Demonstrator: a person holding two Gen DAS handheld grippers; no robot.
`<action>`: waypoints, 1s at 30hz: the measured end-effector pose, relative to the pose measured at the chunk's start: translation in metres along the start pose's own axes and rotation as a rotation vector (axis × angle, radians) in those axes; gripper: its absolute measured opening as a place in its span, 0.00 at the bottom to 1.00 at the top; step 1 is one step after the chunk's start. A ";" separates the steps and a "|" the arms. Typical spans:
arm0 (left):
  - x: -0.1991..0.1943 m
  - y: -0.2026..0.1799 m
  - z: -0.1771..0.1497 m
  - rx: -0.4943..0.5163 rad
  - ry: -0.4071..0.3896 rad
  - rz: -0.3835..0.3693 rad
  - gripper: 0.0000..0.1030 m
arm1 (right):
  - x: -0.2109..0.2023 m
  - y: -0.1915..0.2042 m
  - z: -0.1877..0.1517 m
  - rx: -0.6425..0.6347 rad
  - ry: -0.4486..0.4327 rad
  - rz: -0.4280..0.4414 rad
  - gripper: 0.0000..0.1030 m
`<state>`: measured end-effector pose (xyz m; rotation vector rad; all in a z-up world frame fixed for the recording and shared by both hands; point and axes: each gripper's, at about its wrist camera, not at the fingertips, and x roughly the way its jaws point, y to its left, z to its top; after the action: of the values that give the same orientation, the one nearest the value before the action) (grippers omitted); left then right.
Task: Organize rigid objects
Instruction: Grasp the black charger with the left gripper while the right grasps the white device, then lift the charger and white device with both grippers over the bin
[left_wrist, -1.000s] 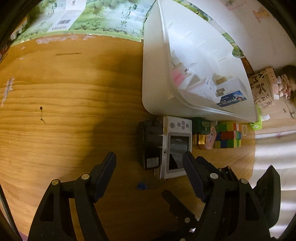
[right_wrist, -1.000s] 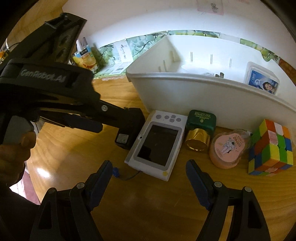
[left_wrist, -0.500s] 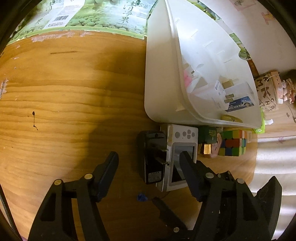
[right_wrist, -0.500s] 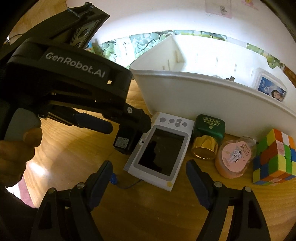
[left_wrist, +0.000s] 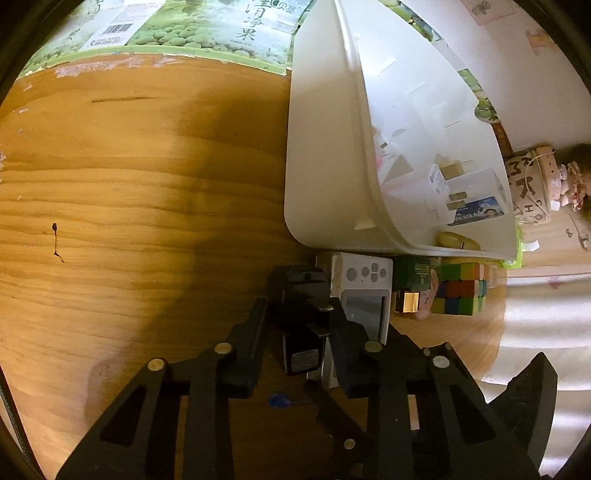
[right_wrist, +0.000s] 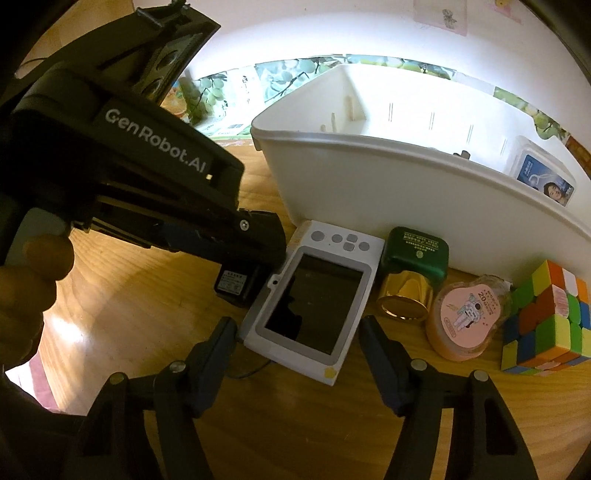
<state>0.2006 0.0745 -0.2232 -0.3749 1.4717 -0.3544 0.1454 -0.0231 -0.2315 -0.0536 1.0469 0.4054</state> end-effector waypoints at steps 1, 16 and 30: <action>0.001 -0.002 0.000 0.000 -0.001 0.000 0.32 | 0.000 -0.001 0.000 0.000 0.001 0.000 0.66; -0.021 0.005 -0.010 -0.031 -0.057 0.002 0.30 | -0.011 -0.012 -0.001 0.019 0.007 0.053 0.65; -0.057 0.012 -0.034 -0.063 -0.199 0.019 0.30 | -0.053 -0.029 -0.006 -0.009 -0.051 0.113 0.61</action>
<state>0.1624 0.1099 -0.1797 -0.4342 1.2925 -0.2485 0.1280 -0.0669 -0.1937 0.0075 1.0008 0.5117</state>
